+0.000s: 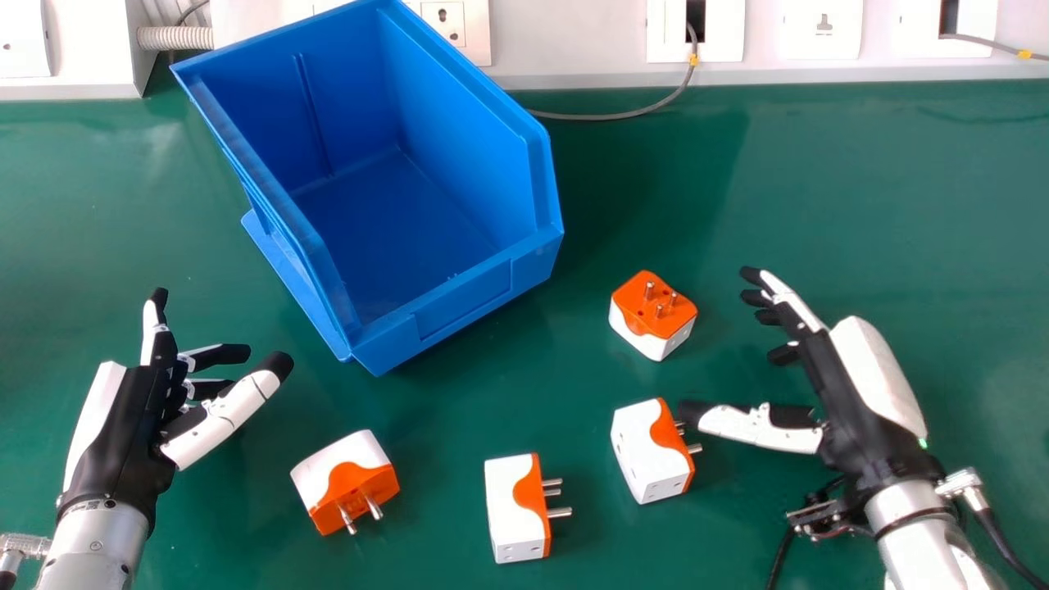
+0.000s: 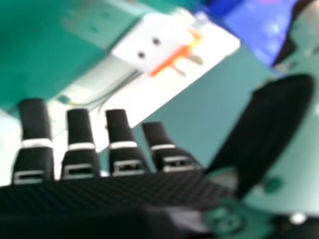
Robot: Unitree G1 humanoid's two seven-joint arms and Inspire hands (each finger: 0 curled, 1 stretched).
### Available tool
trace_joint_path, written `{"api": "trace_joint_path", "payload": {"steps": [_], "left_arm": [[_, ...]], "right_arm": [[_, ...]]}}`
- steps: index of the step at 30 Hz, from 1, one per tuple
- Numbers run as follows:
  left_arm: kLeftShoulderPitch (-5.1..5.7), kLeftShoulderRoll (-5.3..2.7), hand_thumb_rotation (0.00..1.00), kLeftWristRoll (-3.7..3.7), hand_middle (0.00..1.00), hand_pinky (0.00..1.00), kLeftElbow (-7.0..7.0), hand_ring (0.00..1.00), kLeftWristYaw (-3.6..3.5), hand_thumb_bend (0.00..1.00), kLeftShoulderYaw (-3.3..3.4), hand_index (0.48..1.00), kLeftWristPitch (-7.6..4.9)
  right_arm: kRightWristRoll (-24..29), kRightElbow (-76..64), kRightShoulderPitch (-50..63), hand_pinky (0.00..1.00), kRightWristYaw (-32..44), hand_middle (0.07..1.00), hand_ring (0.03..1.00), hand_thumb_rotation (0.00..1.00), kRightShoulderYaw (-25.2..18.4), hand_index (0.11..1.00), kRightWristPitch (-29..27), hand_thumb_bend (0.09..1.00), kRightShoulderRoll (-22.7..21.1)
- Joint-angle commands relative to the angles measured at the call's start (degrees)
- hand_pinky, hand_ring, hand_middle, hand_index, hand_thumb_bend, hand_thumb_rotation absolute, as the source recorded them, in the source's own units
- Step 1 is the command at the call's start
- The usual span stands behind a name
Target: Pick all objects and put in blue box
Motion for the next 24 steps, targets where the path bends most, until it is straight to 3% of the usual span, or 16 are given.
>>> {"api": "trace_joint_path", "payload": {"steps": [1, 7, 17, 24], "left_arm": [[3.52, -3.47, 0.53, 2.71, 0.78, 0.55, 4.38, 0.66, -4.48, 0.77, -4.93, 0.843, 5.98], [2.61, -3.85, 0.53, 2.59, 0.78, 0.55, 5.22, 0.66, -4.51, 0.77, -4.98, 0.843, 5.82], [-0.79, -4.26, 0.54, 2.94, 0.78, 0.55, 9.92, 0.66, -4.40, 0.78, -5.10, 0.843, 4.44], [-2.11, -3.95, 0.54, 3.12, 0.78, 0.56, 12.06, 0.65, -4.31, 0.77, -5.25, 0.844, 3.70]], "right_arm": [[-2.58, 0.55, -1.38, 0.65, -1.98, 0.863, 0.834, 0.53, 2.63, 0.918, 0.29, 0.776, 0.10], [-2.77, 1.40, -3.28, 0.67, -0.98, 0.876, 0.835, 0.56, 5.26, 0.936, 0.88, 0.775, 1.03], [-3.10, 1.19, -8.93, 0.75, -1.42, 0.923, 0.888, 0.55, 7.14, 0.978, 4.77, 0.768, 3.15], [-1.24, 2.35, -14.62, 0.76, 0.76, 0.924, 0.882, 0.54, 6.04, 0.986, 7.64, 0.771, 6.01]]}}
